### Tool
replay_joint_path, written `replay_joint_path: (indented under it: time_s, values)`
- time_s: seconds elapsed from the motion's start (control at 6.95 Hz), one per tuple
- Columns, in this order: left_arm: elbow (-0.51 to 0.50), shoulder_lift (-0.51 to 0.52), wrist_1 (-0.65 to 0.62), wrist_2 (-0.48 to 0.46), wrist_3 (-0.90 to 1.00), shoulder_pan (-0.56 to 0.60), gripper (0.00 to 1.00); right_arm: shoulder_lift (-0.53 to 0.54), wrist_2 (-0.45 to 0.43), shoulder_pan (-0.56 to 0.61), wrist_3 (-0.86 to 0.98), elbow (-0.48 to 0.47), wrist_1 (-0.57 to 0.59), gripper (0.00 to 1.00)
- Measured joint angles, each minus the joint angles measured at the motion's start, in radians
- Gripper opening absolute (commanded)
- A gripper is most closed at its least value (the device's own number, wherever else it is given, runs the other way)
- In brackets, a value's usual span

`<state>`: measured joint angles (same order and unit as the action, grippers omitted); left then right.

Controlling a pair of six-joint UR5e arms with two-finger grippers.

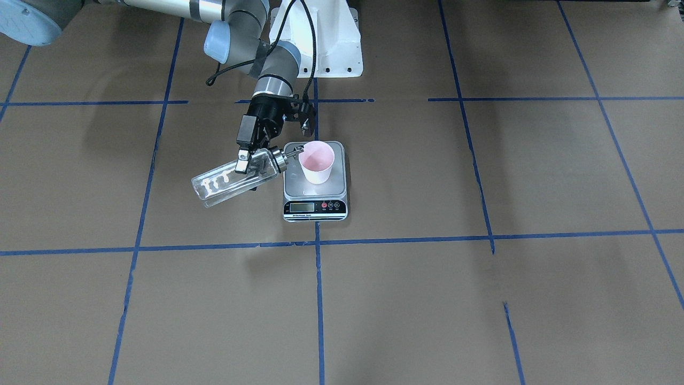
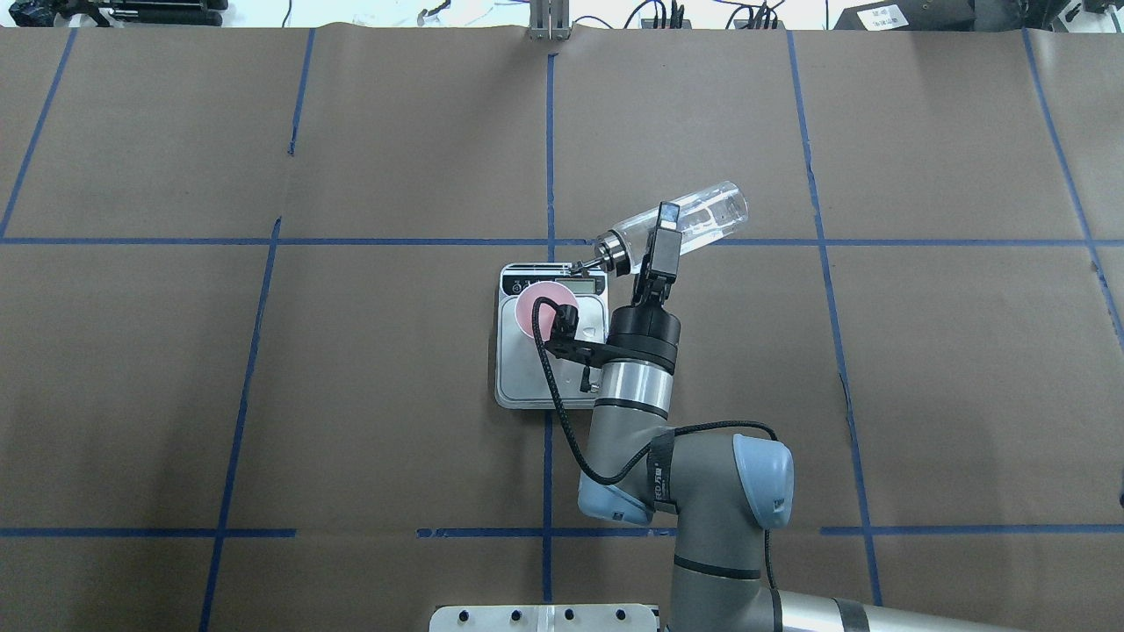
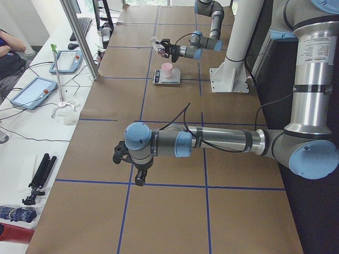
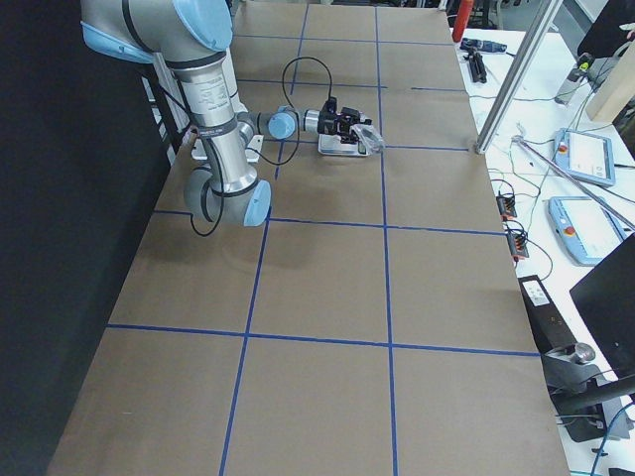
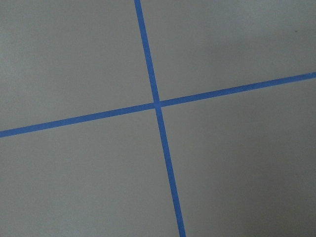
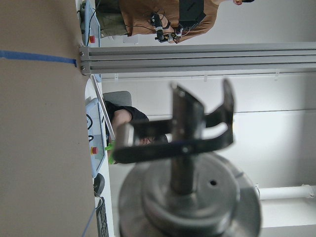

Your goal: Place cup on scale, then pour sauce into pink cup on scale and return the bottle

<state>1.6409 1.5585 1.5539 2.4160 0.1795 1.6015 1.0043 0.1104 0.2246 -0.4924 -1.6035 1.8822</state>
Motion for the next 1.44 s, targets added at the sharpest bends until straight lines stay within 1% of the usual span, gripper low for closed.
replay_joint_path:
  time_s: [0.29, 1.44]
  values:
    - [-0.003, 0.0, 0.0, 0.0, 0.0, 0.0, 1.0, 0.009, -0.029, 0.002, 0.01, -0.001, 0.0, 0.0]
    - [-0.014, 0.0, 0.0, 0.009, 0.0, 0.0, 1.0, 0.011, -0.083, 0.001, 0.015, -0.003, 0.0, 0.0]
